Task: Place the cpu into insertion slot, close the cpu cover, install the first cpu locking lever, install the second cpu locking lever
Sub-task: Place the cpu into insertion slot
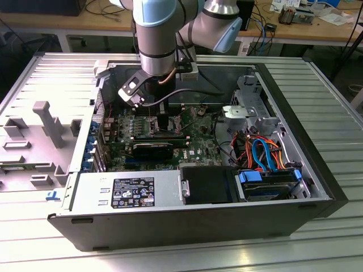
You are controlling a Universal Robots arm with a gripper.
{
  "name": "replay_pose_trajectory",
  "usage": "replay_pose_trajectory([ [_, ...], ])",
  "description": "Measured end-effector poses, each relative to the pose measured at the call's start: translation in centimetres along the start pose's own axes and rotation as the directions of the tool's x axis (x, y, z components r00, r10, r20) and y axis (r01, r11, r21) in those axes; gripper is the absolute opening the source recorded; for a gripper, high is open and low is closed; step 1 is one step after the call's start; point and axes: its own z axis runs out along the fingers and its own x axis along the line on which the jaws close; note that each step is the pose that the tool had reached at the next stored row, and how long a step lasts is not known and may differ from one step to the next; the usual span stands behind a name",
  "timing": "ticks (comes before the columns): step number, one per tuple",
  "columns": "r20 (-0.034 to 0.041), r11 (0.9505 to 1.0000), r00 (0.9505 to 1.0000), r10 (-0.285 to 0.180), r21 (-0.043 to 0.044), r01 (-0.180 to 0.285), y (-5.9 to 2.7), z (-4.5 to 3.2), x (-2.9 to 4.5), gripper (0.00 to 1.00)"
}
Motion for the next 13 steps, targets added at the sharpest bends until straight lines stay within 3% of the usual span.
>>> replay_pose_trajectory([
  [13,-0.0012,1.0000,1.0000,0.000,0.0001,0.000,-0.68,0.61,0.28,0.62],
])
